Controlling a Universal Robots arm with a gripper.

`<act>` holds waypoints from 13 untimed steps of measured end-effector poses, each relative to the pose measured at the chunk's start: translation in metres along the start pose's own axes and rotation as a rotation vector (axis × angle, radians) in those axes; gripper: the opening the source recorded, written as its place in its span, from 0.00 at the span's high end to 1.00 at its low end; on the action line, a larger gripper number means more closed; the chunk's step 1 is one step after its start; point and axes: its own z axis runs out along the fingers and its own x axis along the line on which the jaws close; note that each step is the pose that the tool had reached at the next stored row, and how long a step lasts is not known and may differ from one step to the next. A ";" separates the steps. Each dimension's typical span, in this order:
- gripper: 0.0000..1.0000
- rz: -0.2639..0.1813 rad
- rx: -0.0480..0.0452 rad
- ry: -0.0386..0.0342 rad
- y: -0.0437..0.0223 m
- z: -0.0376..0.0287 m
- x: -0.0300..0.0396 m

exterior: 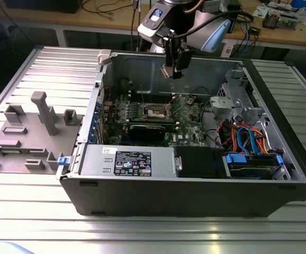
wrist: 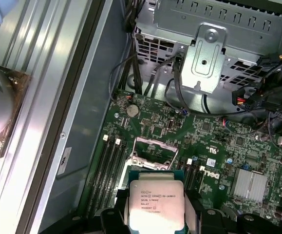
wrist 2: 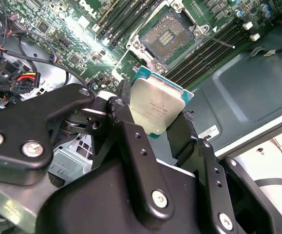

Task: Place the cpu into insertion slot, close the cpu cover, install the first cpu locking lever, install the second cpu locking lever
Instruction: 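Place the cpu into insertion slot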

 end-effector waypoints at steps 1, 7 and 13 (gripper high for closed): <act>0.46 0.001 0.0000 -0.0001 0.0000 0.0000 0.0000; 0.46 0.075 -0.0009 -0.0067 -0.0001 0.0005 0.0000; 0.46 0.114 -0.0012 -0.0102 -0.0001 0.0007 0.0000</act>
